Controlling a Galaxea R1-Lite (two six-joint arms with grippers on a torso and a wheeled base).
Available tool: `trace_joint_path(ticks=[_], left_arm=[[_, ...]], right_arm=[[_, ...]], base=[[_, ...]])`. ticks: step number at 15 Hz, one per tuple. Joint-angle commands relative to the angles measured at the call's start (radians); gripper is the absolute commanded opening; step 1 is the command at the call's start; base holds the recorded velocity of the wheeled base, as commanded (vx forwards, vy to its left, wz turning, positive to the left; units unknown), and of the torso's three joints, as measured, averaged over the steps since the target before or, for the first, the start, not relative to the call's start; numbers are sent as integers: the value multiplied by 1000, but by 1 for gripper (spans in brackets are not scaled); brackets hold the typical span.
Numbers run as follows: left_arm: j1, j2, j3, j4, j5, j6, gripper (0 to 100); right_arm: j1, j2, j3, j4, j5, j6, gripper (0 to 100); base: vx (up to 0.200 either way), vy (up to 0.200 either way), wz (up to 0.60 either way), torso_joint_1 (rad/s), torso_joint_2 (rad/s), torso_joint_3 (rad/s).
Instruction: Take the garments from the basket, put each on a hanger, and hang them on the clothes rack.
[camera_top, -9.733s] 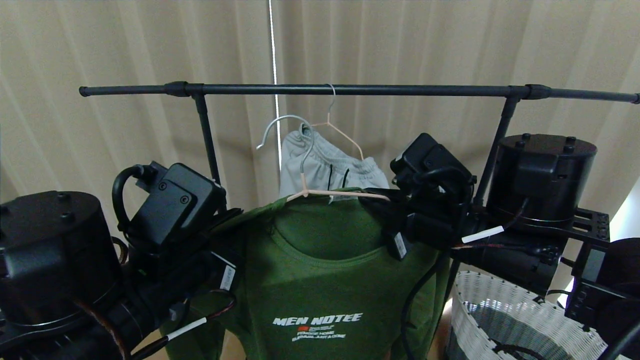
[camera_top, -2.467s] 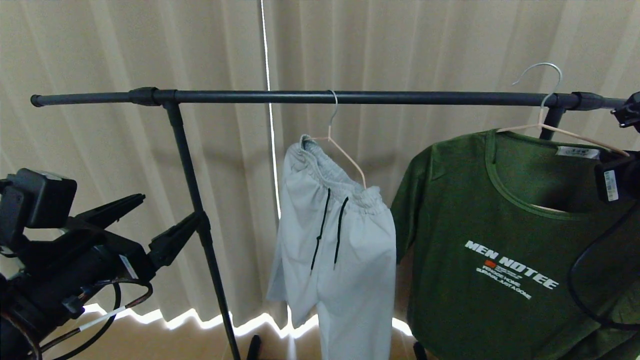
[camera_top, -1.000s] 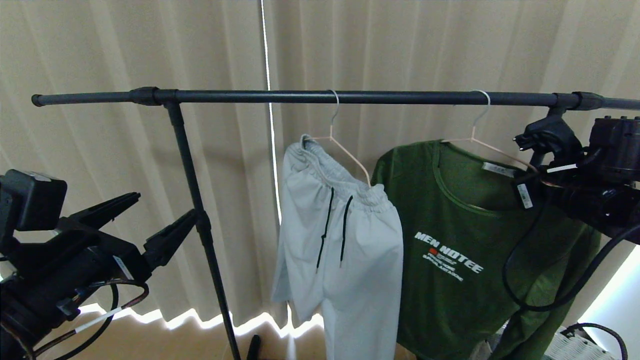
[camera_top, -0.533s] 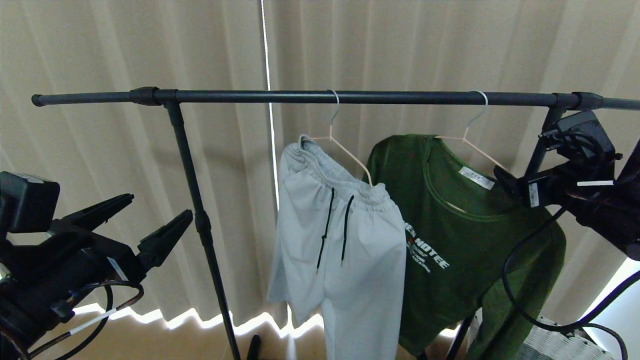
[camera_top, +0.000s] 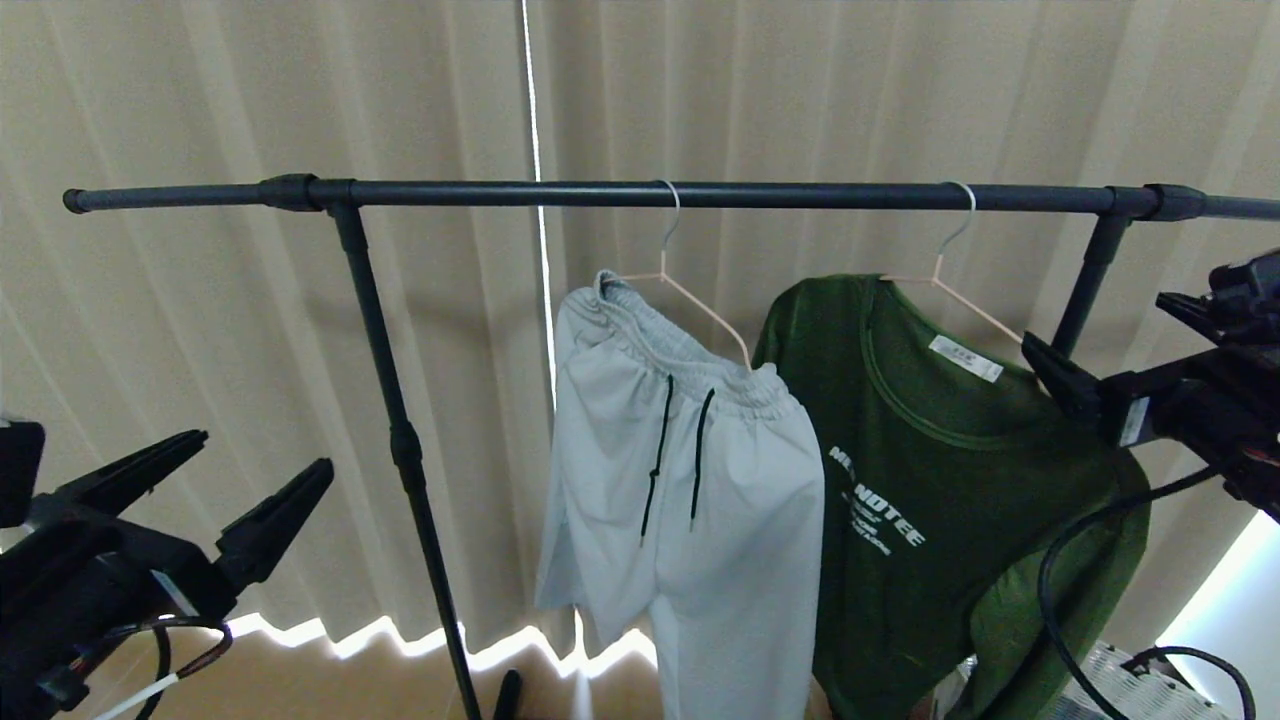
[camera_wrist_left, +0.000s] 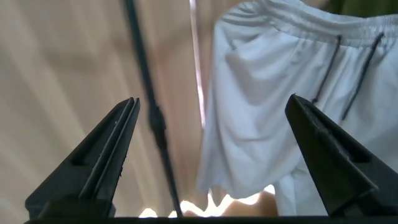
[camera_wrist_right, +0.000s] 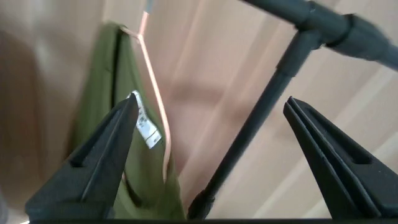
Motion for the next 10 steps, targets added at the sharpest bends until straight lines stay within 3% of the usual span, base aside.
trace_joint_path(ticks=[1,4,7,10], left_arm=[[86,-119,59,6,1,-1,100],[170,-211,105,33,4,-7,100],[258,-359,105,248,-1,-40,100],[268,-610,105,589,-1,-40,100]], right_arm=[[0,-114,87,0,19,11,100],[0,-202,219,1,20,41,100],[0,-292,315,10,20,62,100],[0,-370,443,19,17,87,100]], base=[[0,0,0,0,0,0],[0,0,0,0,0,0],[0,0,0,0,0,0],[0,0,0,0,0,0]])
